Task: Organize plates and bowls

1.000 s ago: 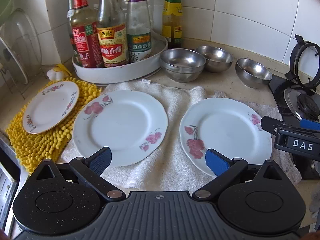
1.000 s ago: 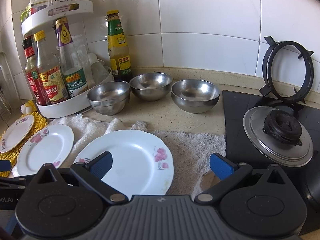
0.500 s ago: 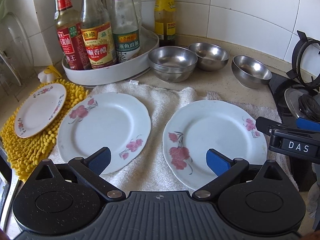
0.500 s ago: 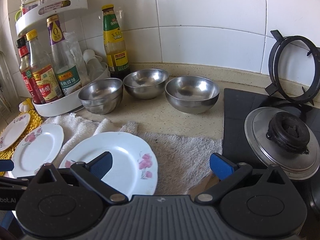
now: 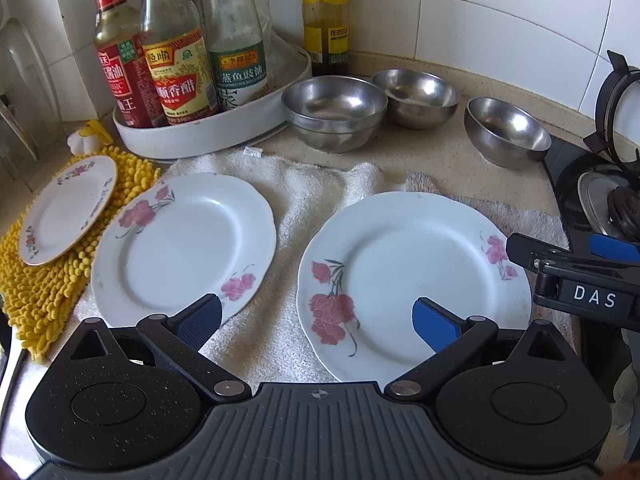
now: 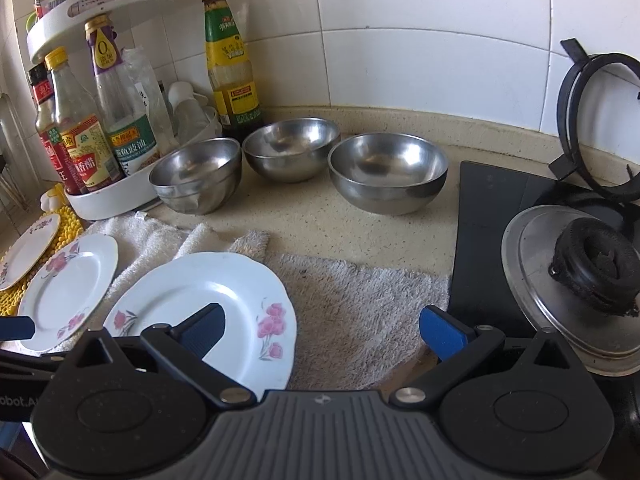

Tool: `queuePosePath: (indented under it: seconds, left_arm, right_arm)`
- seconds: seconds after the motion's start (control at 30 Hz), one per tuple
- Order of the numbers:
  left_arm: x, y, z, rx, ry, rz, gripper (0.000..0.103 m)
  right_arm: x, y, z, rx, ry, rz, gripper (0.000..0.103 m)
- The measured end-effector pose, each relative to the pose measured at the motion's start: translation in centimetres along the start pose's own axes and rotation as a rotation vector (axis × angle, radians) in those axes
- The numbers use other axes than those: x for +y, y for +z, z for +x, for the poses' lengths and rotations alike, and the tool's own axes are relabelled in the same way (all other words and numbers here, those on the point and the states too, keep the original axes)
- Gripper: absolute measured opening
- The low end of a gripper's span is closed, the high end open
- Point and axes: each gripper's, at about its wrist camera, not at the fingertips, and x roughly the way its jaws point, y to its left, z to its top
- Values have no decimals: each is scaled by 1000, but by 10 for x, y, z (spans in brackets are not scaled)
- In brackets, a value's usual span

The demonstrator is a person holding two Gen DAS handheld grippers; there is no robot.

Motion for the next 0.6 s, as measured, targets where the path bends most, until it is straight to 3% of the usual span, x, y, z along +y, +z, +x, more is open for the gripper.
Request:
queuePosePath:
  seconds: [0.2, 0.6]
  left_arm:
    - [-2, 3, 10, 17, 9, -2, 103]
    - [-10, 18, 23, 26, -48, 58, 102]
  right_arm:
    - [-1, 3, 6, 9, -12, 5, 103]
    - [-3, 7, 9, 25, -3, 14, 103]
